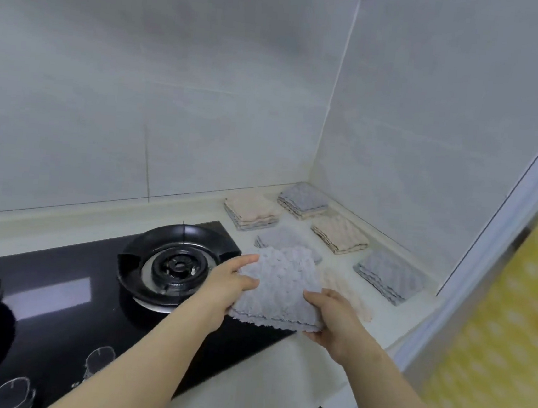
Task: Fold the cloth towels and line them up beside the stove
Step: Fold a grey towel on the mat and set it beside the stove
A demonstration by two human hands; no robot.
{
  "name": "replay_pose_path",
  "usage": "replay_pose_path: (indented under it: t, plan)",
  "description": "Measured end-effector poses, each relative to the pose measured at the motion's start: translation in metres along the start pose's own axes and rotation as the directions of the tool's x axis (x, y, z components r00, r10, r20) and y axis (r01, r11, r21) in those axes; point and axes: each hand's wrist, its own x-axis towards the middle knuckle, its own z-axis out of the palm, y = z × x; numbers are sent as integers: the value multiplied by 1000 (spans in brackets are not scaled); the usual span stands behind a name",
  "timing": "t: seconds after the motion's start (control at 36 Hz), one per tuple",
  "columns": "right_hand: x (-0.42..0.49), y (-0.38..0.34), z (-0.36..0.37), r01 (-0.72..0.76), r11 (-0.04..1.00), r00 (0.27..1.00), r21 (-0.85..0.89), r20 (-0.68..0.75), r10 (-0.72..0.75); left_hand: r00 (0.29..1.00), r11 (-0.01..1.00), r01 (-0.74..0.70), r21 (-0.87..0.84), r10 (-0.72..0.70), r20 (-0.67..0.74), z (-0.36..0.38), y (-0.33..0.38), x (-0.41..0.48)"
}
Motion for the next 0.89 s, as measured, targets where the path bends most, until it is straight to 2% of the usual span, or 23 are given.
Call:
replay_pose_path:
  t: [0.17, 0.44, 0.64, 0.89]
  plan:
    - [83, -28, -18, 48, 998, 995, -29, 88, -45, 993, 999, -18, 27, 20, -113, 27, 4, 67]
    - [238, -86, -86, 30, 983, 990, -182, 143, -3, 956, 1000, -21, -20, 14, -292, 124, 14, 189]
    - [316, -120, -129, -37, 991, 984, -126, 171, 59, 944, 1000, 13, -27, -21, -328, 183, 28, 256]
    - [365, -145, -166, 63, 972, 985, -227, 171, -24, 942, 995, 77, -65, -93, -323, 230, 31, 311]
